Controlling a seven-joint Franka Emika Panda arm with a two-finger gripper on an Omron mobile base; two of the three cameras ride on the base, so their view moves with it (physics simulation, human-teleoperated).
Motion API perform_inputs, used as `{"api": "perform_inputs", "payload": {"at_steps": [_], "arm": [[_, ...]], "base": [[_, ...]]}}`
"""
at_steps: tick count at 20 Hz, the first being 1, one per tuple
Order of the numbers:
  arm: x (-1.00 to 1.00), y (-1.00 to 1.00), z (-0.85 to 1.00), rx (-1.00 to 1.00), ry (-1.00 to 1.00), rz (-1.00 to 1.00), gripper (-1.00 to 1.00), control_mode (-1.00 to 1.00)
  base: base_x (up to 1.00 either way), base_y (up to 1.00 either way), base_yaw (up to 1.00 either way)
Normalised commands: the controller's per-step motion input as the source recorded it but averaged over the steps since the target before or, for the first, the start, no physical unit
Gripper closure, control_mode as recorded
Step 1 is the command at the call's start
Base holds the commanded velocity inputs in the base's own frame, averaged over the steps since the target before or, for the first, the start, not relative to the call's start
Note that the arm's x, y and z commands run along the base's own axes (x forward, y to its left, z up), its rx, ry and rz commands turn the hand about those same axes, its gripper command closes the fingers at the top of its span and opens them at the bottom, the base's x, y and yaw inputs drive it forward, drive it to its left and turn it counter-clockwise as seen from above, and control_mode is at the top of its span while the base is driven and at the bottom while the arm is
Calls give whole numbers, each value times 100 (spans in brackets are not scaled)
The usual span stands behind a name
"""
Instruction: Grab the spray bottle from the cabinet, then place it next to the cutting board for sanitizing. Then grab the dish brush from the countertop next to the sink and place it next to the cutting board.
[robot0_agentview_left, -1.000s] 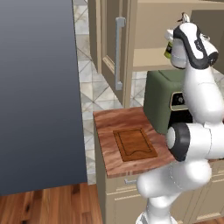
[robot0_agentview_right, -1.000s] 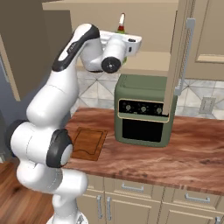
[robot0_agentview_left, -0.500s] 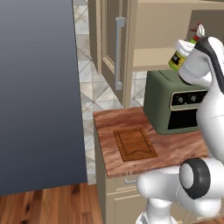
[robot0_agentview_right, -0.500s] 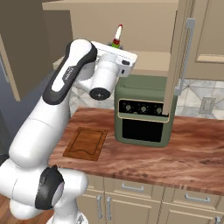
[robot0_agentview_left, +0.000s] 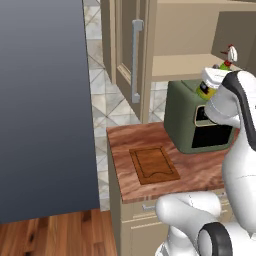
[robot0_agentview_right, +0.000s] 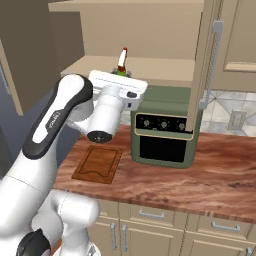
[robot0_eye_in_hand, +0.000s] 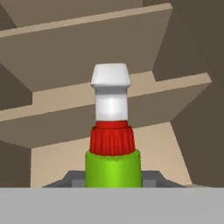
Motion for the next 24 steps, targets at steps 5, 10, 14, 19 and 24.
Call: {"api": "perform_inputs", "payload": {"at_steps": [5,10,14,19,24], "arm": [[-46,-29,-1,-19,7,-1,100,-100],[-16,-42,-19,4,13,0,100,-100],[9,-20,-50,9,21,2,100,-100],[18,0,-40,9,14,18,100,-100],[19,0,-49,0,5,26,100,-100]], "base": [[0,0,0],[0,0,0],[0,0,0],[0,0,0],[0,0,0]]}}
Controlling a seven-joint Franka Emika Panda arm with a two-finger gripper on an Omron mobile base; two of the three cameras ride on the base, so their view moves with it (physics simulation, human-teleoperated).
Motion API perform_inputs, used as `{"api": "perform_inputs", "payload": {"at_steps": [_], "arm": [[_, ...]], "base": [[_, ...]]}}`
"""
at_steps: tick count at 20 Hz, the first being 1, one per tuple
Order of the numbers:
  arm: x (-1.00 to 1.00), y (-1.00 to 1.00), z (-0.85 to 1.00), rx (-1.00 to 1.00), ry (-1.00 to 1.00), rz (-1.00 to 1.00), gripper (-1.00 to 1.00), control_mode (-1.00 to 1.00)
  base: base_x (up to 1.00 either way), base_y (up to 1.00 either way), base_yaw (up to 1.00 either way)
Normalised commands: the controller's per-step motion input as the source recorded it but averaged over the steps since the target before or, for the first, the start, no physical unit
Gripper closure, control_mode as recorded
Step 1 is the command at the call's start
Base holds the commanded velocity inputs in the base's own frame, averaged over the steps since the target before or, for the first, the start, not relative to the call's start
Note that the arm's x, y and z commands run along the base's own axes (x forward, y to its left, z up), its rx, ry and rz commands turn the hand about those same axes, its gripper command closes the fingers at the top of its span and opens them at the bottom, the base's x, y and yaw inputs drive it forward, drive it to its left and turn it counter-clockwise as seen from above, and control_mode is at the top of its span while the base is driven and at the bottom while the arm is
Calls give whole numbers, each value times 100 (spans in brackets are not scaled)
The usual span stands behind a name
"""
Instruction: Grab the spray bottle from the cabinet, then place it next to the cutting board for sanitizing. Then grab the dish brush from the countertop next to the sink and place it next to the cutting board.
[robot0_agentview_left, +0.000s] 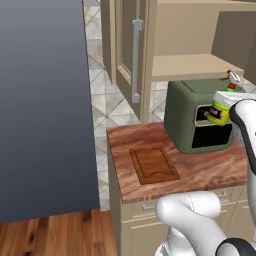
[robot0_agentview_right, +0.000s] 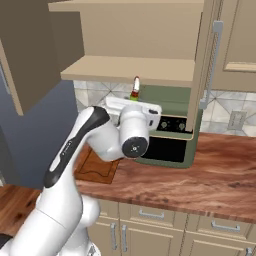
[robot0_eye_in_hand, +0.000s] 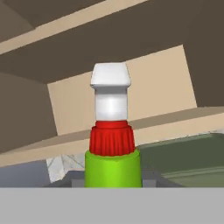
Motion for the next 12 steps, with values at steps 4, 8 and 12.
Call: {"api": "perform_inputs", "payload": {"at_steps": [4,8,12], "arm": [[29,2,-59,0,0,36,100,-100],[7,26,-71,0,-5,37,100,-100],[0,25,-90,-2,-30,30,100,-100]], "base": [[0,0,0],[0,0,0],[0,0,0]]}}
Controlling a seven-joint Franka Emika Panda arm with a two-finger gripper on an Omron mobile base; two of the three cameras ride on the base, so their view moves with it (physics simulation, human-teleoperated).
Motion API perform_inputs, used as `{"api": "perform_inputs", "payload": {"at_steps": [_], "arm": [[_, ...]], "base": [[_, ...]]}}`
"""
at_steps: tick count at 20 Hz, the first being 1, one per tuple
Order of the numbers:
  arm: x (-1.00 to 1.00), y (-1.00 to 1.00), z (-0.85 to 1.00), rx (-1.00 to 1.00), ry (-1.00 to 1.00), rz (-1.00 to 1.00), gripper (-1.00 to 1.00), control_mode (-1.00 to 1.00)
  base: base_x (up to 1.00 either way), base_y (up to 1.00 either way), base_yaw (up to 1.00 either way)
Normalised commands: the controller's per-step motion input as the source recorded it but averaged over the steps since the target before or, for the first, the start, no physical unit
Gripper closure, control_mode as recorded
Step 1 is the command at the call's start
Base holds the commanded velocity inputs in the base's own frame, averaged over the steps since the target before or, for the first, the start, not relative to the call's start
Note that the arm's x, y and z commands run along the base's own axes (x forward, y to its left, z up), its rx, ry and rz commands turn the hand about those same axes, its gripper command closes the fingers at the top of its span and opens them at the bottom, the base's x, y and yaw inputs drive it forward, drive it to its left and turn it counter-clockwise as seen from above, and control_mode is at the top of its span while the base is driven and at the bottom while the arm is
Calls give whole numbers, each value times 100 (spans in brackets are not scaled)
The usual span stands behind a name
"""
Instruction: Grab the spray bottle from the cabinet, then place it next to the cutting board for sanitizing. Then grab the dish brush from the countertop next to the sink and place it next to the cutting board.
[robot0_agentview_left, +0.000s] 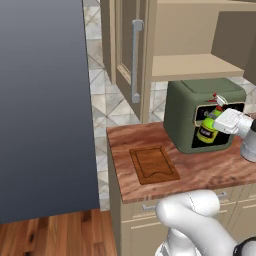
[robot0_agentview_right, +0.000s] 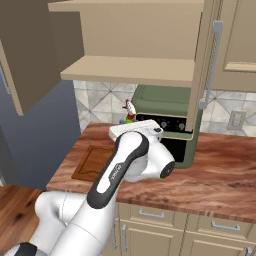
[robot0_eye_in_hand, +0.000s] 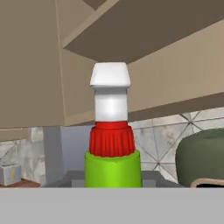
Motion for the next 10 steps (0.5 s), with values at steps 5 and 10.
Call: {"api": "perform_inputs", "payload": {"at_steps": [5,10], "arm": [[0,1,-43,-12,-21,26,100,-100],[0,-1,-13,-19,2,19,100,-100]], "base": [[0,0,0],[0,0,0]]}}
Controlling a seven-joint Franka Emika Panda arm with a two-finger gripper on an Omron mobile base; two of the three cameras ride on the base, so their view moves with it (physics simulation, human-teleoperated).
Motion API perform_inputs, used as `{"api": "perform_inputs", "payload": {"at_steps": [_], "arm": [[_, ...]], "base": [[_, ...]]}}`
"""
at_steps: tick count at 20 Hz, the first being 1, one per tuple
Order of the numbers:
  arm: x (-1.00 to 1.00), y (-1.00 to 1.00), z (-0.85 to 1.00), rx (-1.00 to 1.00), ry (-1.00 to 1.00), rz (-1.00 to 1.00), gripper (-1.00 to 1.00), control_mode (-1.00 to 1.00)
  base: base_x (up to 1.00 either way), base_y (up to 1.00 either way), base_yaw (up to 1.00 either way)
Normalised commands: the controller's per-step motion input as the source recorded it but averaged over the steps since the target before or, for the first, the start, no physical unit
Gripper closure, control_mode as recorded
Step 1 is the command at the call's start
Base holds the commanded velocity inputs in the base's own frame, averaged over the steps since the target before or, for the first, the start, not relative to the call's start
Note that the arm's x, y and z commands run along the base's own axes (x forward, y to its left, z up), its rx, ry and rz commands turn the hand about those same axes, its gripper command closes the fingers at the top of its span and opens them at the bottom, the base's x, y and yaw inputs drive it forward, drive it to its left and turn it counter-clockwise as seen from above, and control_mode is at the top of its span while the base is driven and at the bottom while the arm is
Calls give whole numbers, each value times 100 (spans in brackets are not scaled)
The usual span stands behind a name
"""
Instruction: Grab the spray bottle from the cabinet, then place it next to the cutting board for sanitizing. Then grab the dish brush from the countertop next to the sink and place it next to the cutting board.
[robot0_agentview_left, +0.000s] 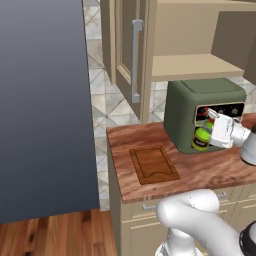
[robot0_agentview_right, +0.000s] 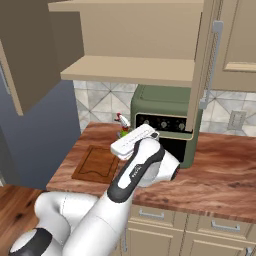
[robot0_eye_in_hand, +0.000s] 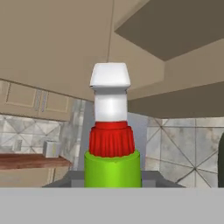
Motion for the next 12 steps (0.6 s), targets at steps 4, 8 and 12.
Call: {"api": "perform_inputs", "payload": {"at_steps": [4,8,12], "arm": [[1,-16,-9,-14,7,22,100,-100],[2,-16,-36,-3,0,29,100,-100],[8,-2,-48,0,0,26,100,-100]], "base": [[0,0,0],[0,0,0],[0,0,0]]}}
